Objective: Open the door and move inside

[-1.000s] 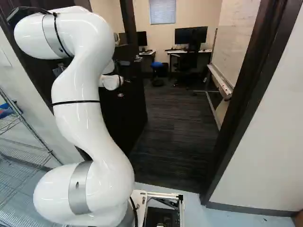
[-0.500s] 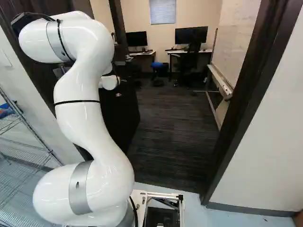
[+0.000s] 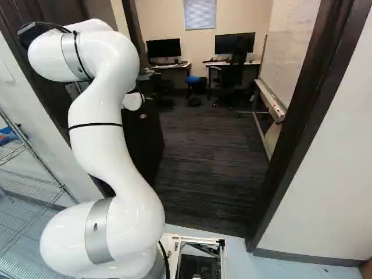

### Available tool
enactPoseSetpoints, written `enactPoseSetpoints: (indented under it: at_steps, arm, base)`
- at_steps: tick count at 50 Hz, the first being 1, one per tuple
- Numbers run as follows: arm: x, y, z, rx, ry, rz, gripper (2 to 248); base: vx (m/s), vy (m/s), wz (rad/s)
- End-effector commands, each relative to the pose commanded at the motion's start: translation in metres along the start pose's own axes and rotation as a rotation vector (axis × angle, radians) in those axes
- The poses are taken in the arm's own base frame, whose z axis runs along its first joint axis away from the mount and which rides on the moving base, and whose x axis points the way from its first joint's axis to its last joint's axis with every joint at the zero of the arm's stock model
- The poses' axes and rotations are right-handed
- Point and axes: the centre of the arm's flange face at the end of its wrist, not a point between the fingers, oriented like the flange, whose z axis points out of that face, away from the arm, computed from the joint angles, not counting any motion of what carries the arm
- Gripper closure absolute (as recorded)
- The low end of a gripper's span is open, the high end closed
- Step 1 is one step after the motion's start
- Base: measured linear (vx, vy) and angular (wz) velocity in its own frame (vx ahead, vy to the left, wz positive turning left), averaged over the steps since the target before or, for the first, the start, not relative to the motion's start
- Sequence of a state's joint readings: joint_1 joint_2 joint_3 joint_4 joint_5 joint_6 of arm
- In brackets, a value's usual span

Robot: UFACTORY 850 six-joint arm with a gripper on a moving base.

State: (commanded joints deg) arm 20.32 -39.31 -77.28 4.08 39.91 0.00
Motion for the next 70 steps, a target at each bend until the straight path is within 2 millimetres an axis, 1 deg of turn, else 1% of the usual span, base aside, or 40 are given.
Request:
enactPoseSetpoints:
  at_steps: [14,20,36,70]
  arm:
    - [0.000,-0.003,0.003,0.005,0.002,-0.001,3]
    - [0.000,0.001,-0.003,-0.001,-0.002,0.000,3]
    - [0.000,0.019,-0.029,-0.026,-0.024,0.005,3]
    - [-0.003,0.048,-0.097,-0.056,-0.070,-0.005,3]
  base:
    - [0.000,0.000,0.000]
    - [0.000,0.000,0.000]
    - [0.000,0.000,0.000]
    - [0.000,0.000,0.000]
